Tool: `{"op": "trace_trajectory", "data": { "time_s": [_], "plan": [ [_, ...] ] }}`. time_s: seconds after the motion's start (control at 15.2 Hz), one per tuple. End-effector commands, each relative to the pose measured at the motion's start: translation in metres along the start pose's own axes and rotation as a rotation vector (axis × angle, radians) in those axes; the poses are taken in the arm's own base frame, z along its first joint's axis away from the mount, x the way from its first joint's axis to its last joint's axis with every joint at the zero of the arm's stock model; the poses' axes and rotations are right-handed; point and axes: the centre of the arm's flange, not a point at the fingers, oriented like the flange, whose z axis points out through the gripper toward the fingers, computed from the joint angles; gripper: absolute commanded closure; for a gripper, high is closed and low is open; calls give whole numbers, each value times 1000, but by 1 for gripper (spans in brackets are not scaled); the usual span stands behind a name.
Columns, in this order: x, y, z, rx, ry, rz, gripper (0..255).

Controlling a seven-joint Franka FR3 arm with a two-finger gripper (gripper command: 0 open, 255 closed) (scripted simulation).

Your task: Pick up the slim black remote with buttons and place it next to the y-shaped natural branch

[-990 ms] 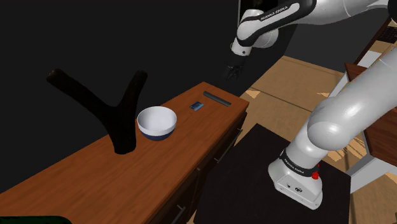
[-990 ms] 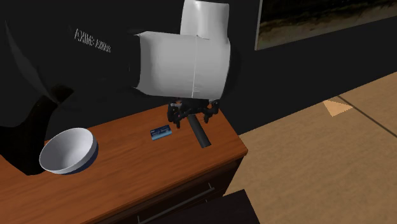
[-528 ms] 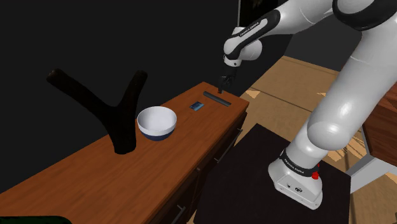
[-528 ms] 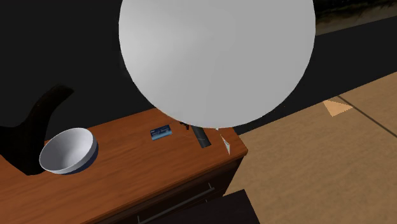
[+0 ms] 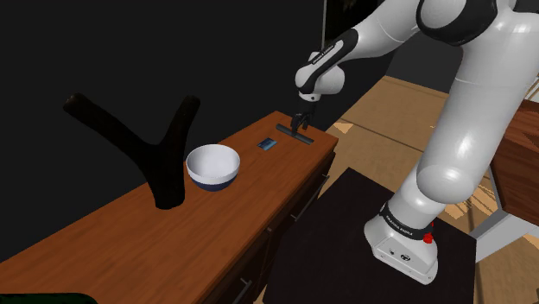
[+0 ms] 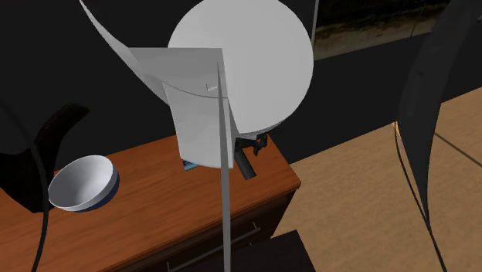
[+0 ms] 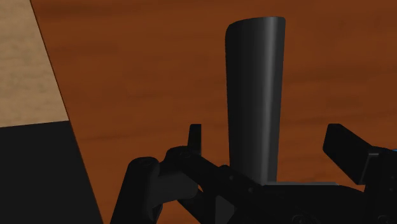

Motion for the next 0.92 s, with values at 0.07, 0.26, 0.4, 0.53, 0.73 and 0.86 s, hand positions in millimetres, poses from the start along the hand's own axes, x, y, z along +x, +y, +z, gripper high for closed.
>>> {"op": "trace_trajectory", "data": {
  "time_s": [0.07,0.26,0.4,0.53,0.73,0.86],
  "plan": [
    [0,1,13,0,0,0,0],
    [0,1,13,0,0,0,0],
    [0,1,13,0,0,0,0],
    [0,1,13,0,0,0,0],
    [0,1,13,0,0,0,255],
    [0,0,13,0,0,0,255]
  ]
}}
